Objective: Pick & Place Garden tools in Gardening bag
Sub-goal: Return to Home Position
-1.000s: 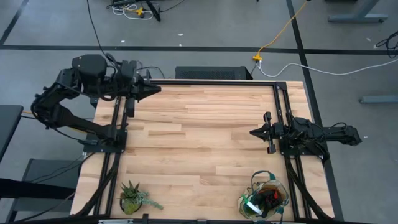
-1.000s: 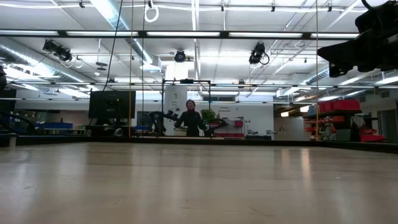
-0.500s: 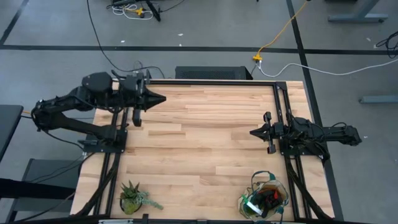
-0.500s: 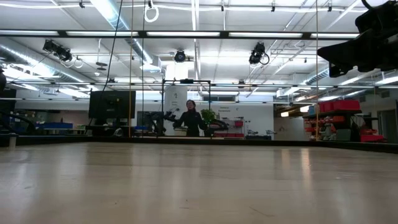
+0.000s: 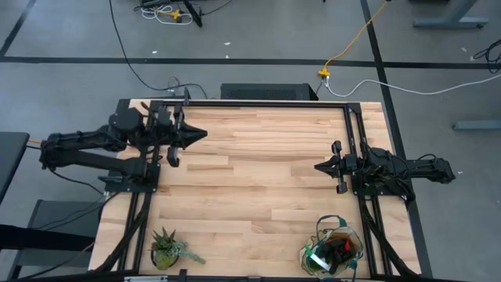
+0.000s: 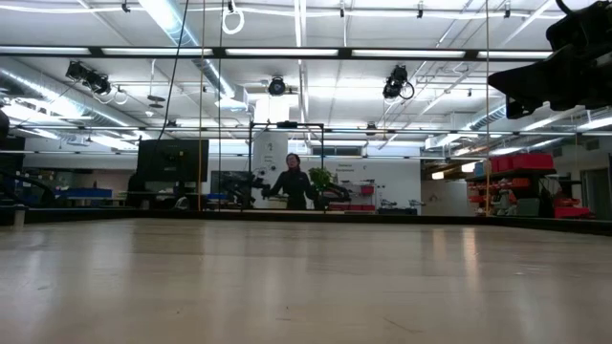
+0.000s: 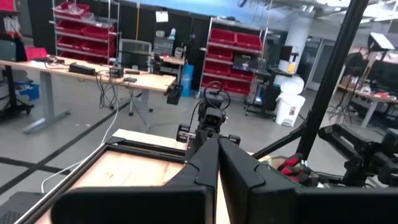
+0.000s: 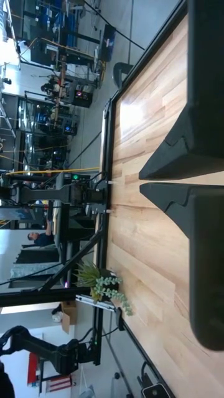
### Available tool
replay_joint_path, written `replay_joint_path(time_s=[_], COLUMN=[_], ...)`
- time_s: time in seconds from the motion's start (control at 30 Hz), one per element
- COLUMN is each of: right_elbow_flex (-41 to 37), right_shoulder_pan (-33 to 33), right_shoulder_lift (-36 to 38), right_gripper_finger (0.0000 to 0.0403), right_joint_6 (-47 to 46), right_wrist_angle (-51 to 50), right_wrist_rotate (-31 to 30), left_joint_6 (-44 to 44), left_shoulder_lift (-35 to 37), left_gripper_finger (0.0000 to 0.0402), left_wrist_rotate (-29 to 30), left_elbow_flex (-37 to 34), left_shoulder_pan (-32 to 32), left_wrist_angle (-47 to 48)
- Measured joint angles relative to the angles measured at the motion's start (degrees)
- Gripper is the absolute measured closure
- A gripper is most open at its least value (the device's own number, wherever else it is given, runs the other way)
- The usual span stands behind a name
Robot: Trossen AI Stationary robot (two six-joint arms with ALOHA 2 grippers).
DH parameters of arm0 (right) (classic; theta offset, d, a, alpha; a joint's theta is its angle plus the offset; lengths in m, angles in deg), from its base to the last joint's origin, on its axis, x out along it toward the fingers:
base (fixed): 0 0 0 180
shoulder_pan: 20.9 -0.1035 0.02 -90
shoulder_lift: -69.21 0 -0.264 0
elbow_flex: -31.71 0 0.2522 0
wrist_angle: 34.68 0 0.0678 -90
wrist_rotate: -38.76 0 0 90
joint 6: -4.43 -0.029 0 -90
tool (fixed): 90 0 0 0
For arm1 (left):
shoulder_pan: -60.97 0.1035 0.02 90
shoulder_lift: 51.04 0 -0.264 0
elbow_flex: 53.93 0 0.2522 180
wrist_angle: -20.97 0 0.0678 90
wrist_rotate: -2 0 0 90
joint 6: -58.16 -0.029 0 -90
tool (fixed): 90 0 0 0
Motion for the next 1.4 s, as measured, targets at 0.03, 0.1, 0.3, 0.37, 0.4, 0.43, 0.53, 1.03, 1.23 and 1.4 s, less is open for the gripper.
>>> replay_joint_path(time_s=[0.03,0.1,0.3,0.37,0.4,0.43,0.53,1.03,1.23,1.4], right_elbow_flex=[0.0,0.0,0.0,0.0,0.0,0.0,0.0,0.0,0.0,0.0], right_shoulder_pan=[0.0,0.0,0.0,0.0,0.0,0.0,0.0,0.0,0.0,0.0], right_shoulder_lift=[0.0,0.0,0.0,0.0,0.0,0.0,0.0,0.0,0.0,0.0], right_gripper_finger=[0.0382,0.0382,0.0382,0.0382,0.0382,0.0382,0.0382,0.0382,0.0382,0.0382], right_joint_6=[0.0,0.0,0.0,0.0,0.0,0.0,0.0,0.0,0.0,0.0], right_wrist_angle=[0.01,0.01,0.0,0.01,0.02,0.0,0.02,0.0,0.02,0.02], right_wrist_rotate=[0.0,0.0,0.0,0.0,0.0,0.0,0.0,0.0,0.0,0.0], left_joint_6=[0.0,0.01,0.01,0.02,0.02,0.02,0.02,0.03,0.04,0.07], left_shoulder_lift=[0.84,2.4,7.07,8.67,9.56,10.44,13.14,27.06,31.66,34.39], left_gripper_finger=[0.0381,0.0381,0.0381,0.0381,0.0381,0.0381,0.0381,0.0381,0.0381,0.0381], left_wrist_rotate=[-0.02,0.0,-0.01,-0.02,-0.02,-0.02,-0.02,-0.02,-0.02,-0.02], left_elbow_flex=[-1.47,-4.24,-11.59,-13.87,-15.01,-16.11,-19.18,-33.81,-39.06,-42.34], left_shoulder_pan=[0.0,0.0,0.0,0.0,0.0,0.0,0.01,0.0,0.02,0.02], left_wrist_angle=[-1.18,-2.96,-8.25,-9.65,-10.46,-11.14,-12.59,-17.48,-21.83,-24.1])
